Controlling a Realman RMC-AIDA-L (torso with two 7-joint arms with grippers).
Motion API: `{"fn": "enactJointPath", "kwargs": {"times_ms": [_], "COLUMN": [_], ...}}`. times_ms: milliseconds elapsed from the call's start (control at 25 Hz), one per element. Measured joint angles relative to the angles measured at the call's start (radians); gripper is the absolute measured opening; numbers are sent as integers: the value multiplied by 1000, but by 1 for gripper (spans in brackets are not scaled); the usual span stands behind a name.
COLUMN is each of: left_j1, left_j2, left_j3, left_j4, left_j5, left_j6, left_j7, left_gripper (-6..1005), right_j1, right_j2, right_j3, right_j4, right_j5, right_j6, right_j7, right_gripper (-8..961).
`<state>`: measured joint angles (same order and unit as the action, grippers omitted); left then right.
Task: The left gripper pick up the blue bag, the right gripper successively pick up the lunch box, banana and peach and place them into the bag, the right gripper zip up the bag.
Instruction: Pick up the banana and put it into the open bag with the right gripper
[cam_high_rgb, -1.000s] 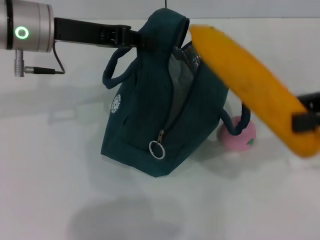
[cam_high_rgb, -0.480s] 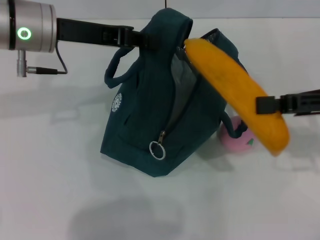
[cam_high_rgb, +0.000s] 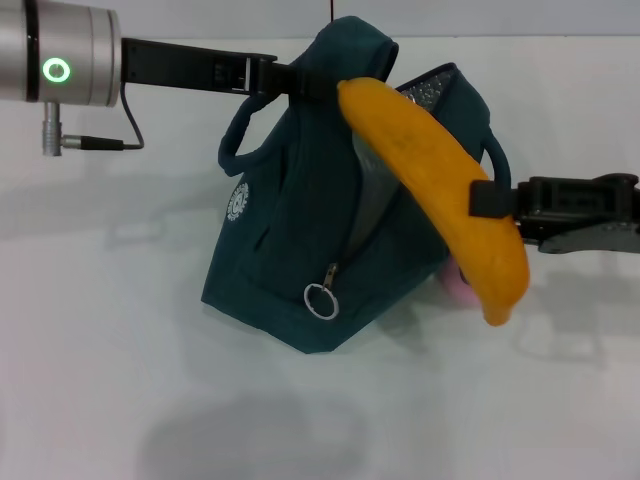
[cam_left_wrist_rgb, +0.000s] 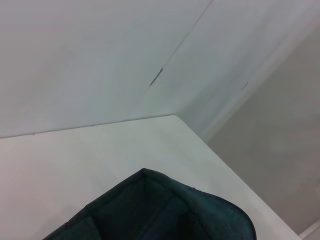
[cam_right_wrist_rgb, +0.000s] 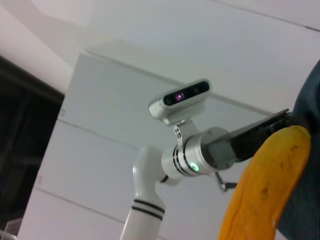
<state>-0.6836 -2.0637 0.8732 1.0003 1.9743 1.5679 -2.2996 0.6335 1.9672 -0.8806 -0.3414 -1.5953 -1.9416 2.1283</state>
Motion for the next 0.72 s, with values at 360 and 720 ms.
{"fn": "enactJointPath", "kwargs": {"times_ms": [360,720], "left_j1": [2,0], "left_j2": [0,-3], "left_j3": [0,1], "left_j4": [-4,-5], "left_j5": [-5,-5], "left_j6": [3,3], "left_j7": [12,38], "left_gripper": [57,57], "right_j1": [-80,-84], "right_j2": [12,43], "right_j3": [12,6], "right_j4": [13,46], "right_j5": [65,65], "right_j6": [58,108], "right_j7": [26,49], "right_gripper": [454,453]}}
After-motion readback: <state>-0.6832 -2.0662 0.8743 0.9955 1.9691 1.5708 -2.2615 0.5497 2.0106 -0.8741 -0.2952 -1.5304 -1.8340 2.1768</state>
